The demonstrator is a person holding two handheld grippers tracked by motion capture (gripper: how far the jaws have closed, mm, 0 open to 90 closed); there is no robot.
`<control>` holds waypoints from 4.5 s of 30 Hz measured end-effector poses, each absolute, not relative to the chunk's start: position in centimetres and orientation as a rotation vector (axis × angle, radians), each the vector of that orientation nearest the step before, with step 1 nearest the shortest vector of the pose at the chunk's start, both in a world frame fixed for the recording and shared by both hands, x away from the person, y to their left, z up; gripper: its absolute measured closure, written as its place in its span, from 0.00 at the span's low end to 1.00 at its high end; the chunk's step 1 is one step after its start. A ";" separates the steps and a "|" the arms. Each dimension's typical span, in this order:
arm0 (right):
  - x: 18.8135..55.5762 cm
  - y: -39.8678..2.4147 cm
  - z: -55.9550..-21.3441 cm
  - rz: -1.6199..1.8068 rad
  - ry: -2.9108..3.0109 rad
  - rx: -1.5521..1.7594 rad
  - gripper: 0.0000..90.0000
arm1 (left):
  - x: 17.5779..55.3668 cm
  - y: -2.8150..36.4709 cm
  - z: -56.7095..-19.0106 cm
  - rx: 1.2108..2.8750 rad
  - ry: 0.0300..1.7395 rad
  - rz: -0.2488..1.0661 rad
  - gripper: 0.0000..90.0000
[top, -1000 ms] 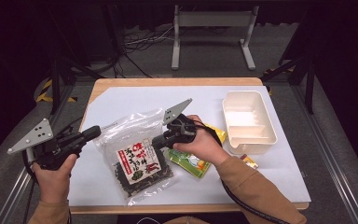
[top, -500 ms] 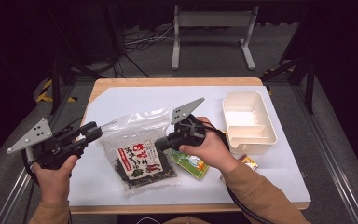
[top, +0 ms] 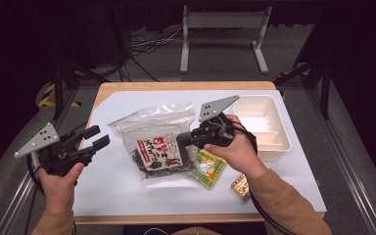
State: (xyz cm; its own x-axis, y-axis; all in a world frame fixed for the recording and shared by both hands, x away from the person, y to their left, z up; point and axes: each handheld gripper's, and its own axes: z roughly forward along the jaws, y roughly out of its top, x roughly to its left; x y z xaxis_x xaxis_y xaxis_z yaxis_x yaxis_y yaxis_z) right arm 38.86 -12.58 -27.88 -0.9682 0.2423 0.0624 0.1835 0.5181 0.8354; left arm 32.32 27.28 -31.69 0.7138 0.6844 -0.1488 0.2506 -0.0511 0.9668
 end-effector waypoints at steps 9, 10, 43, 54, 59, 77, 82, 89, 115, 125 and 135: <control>38.9 -15.6 -26.0 1.446 2.593 0.424 0.92 | 33.3 27.3 -32.9 1.639 0.810 0.452 0.43; 39.0 -15.9 -25.8 1.445 2.584 0.431 0.92 | 33.4 27.3 -33.0 1.640 0.814 0.451 0.42; 39.7 -25.8 -22.7 1.401 2.250 0.603 0.92 | 35.0 26.6 -35.7 1.721 0.880 0.460 0.39; 40.1 -27.6 -22.1 1.382 2.154 0.621 0.92 | 35.2 26.6 -36.1 1.719 0.887 0.461 0.39; 40.1 -28.6 -21.7 1.367 2.101 0.632 0.92 | 35.4 26.6 -36.4 1.728 0.894 0.452 0.39; 40.9 -31.9 -21.4 1.313 1.986 0.743 0.92 | 35.8 26.3 -37.0 1.745 0.905 0.442 0.39; 41.2 -32.5 -21.8 1.279 1.968 0.777 0.92 | 35.8 26.2 -37.1 1.751 0.904 0.430 0.39; 41.8 -33.2 -22.4 1.243 1.944 0.831 0.92 | 35.9 26.3 -37.1 1.752 0.906 0.426 0.39; 44.6 -36.0 -26.2 1.167 1.964 0.996 0.91 | 35.9 26.4 -37.1 1.758 0.915 0.415 0.39; 45.3 -36.1 -28.0 1.143 2.001 1.025 0.89 | 35.9 26.4 -37.1 1.760 0.915 0.414 0.39; 45.5 -37.1 -29.6 1.128 2.015 1.087 0.87 | 36.0 26.2 -37.2 1.766 0.911 0.410 0.39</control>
State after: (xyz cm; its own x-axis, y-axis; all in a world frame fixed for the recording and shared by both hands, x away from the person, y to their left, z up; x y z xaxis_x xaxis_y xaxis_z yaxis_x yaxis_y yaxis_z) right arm 45.50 -37.11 -29.55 -0.4993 0.8613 -0.0935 0.3706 0.3099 0.8756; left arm 36.01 26.18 -37.20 0.6505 0.7448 -0.1489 0.3820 -0.1514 0.9117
